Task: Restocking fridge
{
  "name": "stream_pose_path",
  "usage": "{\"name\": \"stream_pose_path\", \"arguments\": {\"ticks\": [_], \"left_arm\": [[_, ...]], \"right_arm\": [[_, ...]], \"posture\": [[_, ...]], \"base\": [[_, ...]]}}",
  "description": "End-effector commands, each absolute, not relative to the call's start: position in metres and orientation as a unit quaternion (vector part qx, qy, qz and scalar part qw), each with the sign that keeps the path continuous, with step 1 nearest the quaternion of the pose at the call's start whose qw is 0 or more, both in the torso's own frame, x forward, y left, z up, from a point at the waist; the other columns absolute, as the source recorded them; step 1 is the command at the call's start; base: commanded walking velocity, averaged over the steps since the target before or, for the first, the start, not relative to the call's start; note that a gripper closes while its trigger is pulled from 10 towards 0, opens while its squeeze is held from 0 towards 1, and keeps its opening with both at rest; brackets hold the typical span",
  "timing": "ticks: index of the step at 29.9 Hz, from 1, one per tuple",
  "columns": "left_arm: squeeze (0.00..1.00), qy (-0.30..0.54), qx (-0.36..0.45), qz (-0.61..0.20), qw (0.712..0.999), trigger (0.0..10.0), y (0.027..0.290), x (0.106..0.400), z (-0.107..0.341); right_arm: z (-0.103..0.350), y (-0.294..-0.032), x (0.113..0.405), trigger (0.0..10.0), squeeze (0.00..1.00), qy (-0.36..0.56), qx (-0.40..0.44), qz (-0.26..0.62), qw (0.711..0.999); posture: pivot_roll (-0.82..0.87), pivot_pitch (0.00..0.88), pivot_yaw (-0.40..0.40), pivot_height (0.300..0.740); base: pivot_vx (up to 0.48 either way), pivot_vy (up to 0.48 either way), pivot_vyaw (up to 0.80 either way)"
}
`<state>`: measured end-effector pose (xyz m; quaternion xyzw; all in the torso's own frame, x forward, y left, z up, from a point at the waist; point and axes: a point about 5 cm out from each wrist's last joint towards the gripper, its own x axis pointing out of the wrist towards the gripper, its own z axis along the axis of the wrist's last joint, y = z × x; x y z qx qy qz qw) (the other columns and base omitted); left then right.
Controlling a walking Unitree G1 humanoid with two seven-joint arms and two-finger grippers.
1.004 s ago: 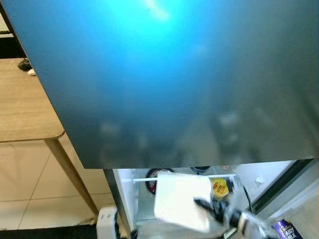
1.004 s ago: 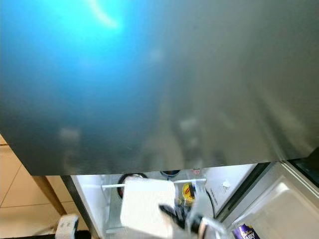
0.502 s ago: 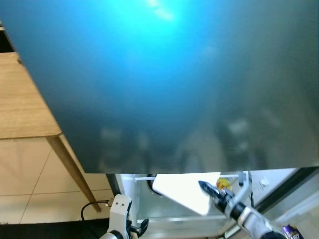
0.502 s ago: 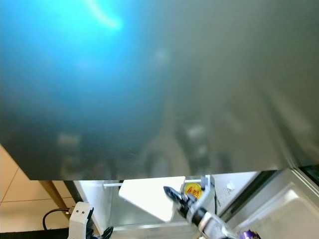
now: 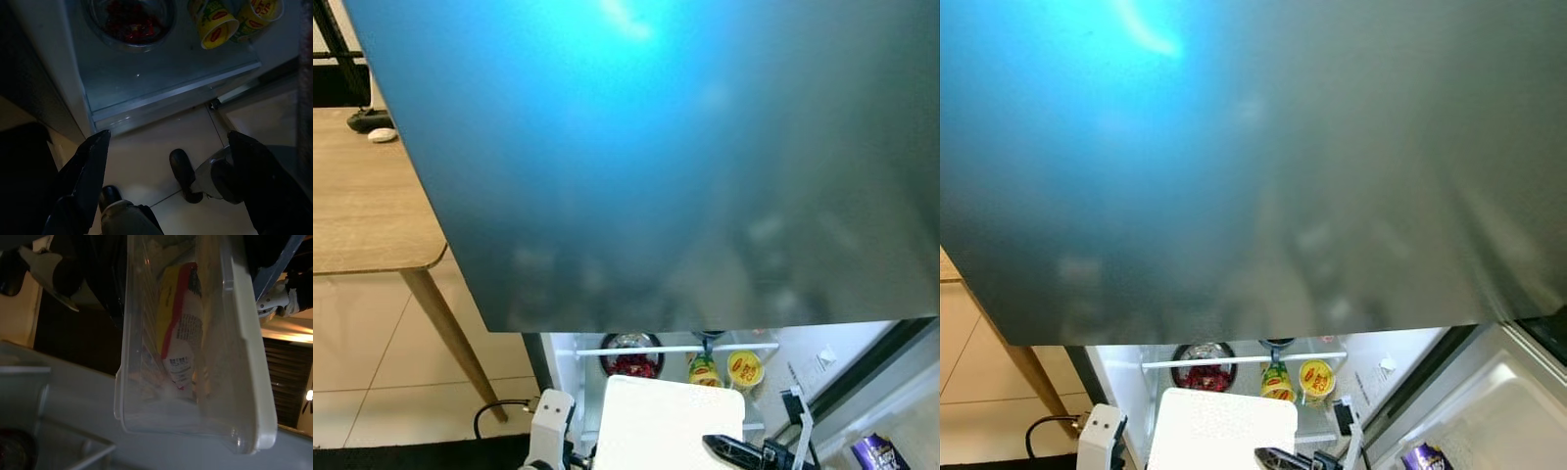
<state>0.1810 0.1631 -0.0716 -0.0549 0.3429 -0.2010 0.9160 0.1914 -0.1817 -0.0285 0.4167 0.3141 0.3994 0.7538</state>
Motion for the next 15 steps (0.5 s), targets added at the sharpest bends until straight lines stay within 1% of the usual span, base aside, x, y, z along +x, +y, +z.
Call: {"name": "stream_pose_path", "arguments": {"ticks": [1, 3, 4, 6, 8, 10, 11, 13, 15], "left_arm": [[0.0, 0.346, -0.05, -0.21, 0.913, 10.0, 0.16, 0.179, -0.073], [0.0, 0.343, -0.049, -0.212, 0.914, 10.0, 0.159, 0.18, -0.072], [0.0, 0.343, -0.049, -0.212, 0.914, 10.0, 0.159, 0.18, -0.072], [0.0, 0.341, -0.048, -0.214, 0.914, 10.0, 0.158, 0.181, -0.072], [0.0, 0.341, -0.048, -0.214, 0.914, 10.0, 0.158, 0.181, -0.072], [0.0, 0.341, -0.046, -0.216, 0.914, 10.0, 0.158, 0.18, -0.072], [0.0, 0.341, -0.046, -0.215, 0.914, 10.0, 0.158, 0.18, -0.072], [0.0, 0.341, -0.045, -0.214, 0.914, 10.0, 0.159, 0.18, -0.072], [0.0, 0.341, -0.045, -0.213, 0.915, 10.0, 0.159, 0.18, -0.072]], "right_arm": [[-0.018, -0.179, 0.205, 10.0, 0.0, 0.277, 0.427, 0.41, 0.757], [-0.01, -0.176, 0.219, 10.0, 0.0, 0.249, 0.444, 0.391, 0.767], [-0.01, -0.176, 0.219, 10.0, 0.0, 0.249, 0.444, 0.391, 0.767], [-0.002, -0.177, 0.228, 10.0, 0.0, 0.213, 0.475, 0.375, 0.767], [0.0, -0.178, 0.23, 10.0, 0.0, 0.201, 0.485, 0.37, 0.766], [0.002, -0.185, 0.232, 10.0, 0.0, 0.176, 0.505, 0.346, 0.771], [0.002, -0.196, 0.233, 10.0, 0.0, 0.153, 0.528, 0.306, 0.777], [0.001, -0.208, 0.231, 10.0, 0.0, 0.121, 0.556, 0.263, 0.779], [0.001, -0.212, 0.23, 10.0, 0.0, 0.11, 0.564, 0.253, 0.778]], "posture": [[-0.09, 0.0, -0.067, 0.74], [-0.09, 0.0, -0.067, 0.74], [-0.09, 0.0, -0.067, 0.74], [-0.09, 0.0, -0.066, 0.74], [-0.09, 0.0, -0.066, 0.74], [-0.09, 0.0, -0.067, 0.74], [-0.09, 0.0, -0.067, 0.74], [-0.09, 0.0, -0.067, 0.74], [-0.09, 0.0, -0.067, 0.74]], "base": [[0.0, 0.0, 0.0], [0.0, 0.0, 0.0], [0.0, 0.0, 0.0], [0.0, 0.0, 0.0], [0.0, 0.0, 0.0], [0.0, 0.0, 0.0], [0.0, 0.0, 0.0], [0.0, 0.0, 0.0], [0.0, 0.0, 0.0]]}}
